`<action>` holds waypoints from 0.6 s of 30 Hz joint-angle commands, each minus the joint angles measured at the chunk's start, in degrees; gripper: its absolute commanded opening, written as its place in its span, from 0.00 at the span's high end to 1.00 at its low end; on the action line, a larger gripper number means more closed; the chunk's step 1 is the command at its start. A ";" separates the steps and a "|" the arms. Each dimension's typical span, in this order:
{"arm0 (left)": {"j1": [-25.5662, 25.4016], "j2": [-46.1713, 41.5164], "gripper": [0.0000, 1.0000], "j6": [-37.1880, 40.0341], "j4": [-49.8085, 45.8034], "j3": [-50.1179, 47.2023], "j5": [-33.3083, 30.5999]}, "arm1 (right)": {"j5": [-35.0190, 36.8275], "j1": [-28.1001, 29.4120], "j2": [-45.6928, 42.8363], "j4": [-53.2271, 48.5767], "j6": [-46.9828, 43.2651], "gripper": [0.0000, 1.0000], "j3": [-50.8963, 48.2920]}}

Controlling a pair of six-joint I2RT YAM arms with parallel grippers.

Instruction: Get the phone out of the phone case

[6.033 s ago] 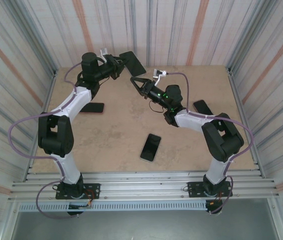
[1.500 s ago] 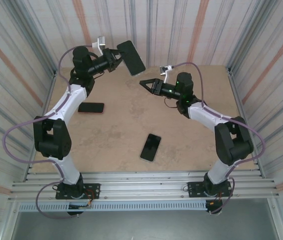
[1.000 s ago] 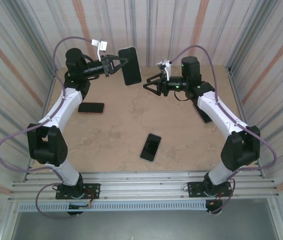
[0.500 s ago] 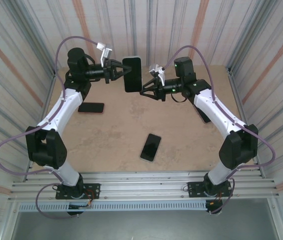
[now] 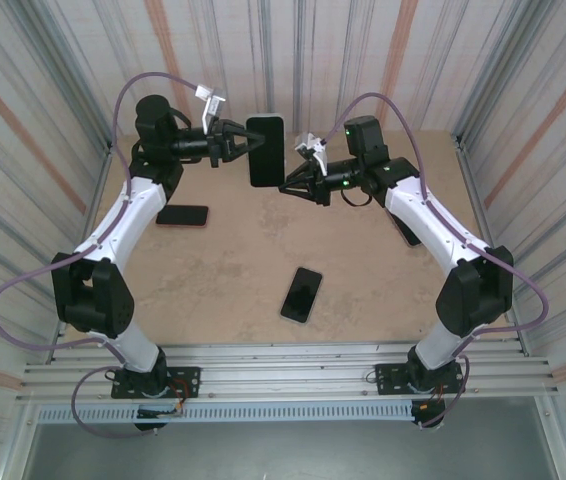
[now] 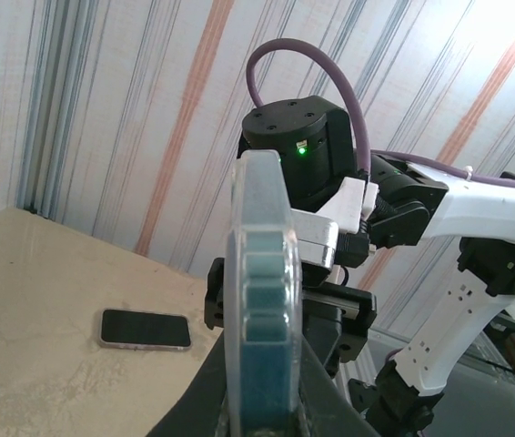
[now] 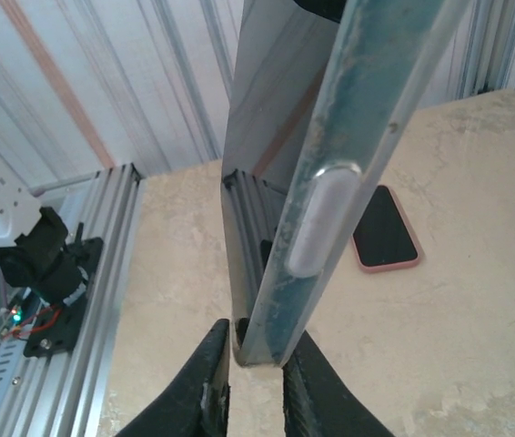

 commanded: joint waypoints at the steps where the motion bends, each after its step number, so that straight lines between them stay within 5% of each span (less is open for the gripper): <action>1: -0.46 -2.68 1.00 -2.38 4.96 1.90 0.14 | -1.88 0.93 0.44 -1.86 -1.83 0.85 2.05; 8: -1.10 -3.04 1.00 -5.25 4.83 2.38 0.55 | -0.40 0.97 -0.07 -2.29 -3.43 0.93 2.06; 18: -2.04 -4.89 1.00 -15.56 5.82 1.31 0.44 | 13.57 1.27 -1.60 -5.95 -15.74 0.96 3.51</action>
